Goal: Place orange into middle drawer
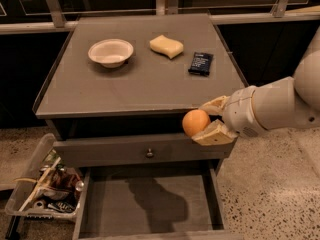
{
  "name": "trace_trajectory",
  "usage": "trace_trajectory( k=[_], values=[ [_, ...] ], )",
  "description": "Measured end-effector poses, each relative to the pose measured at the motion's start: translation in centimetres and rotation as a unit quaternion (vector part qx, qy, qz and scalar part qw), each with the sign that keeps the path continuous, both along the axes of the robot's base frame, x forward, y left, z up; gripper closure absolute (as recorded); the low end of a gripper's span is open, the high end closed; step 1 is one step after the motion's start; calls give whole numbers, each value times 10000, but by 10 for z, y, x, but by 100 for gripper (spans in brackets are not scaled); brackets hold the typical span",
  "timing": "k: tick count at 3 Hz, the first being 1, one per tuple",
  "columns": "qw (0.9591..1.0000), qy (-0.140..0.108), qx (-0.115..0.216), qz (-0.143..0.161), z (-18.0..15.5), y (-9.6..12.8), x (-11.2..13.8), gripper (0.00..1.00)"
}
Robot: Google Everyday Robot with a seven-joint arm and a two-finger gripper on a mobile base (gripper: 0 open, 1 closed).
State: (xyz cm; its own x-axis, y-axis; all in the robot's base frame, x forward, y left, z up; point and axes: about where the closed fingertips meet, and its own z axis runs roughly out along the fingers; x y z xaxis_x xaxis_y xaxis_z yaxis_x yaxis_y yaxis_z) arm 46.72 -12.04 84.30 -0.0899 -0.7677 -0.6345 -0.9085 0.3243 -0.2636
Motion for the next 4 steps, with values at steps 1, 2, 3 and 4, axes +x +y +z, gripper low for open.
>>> trace_trajectory(
  k=[1,2,3,4],
  values=[
    [9997,219,70,-13,-22,6,-1,100],
    [9990,410,87,-148,-59,9,-5,100],
    [9980,462,44,-434,-108,2,-9,100],
    [9959,395,36,-808,-160,-13,-10,100]
  ],
)
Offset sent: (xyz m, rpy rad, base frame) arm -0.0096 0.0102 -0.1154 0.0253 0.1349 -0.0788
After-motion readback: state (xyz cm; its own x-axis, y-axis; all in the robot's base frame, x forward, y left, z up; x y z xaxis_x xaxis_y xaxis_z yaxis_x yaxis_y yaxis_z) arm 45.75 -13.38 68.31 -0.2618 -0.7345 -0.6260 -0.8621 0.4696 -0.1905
